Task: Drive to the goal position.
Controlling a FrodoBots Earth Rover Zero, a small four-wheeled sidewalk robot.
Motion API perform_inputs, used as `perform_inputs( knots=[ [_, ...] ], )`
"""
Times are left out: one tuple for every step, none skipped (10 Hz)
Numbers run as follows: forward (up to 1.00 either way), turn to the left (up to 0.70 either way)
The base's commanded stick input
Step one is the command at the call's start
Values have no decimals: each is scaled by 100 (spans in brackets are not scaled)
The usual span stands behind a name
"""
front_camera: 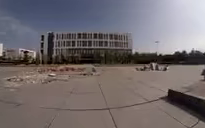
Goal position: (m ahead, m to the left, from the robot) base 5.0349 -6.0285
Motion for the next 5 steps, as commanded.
perform_inputs(
  knots=[
    [70,1],
    [70,1],
    [70,1],
    [70,1],
    [70,1]
  ],
)
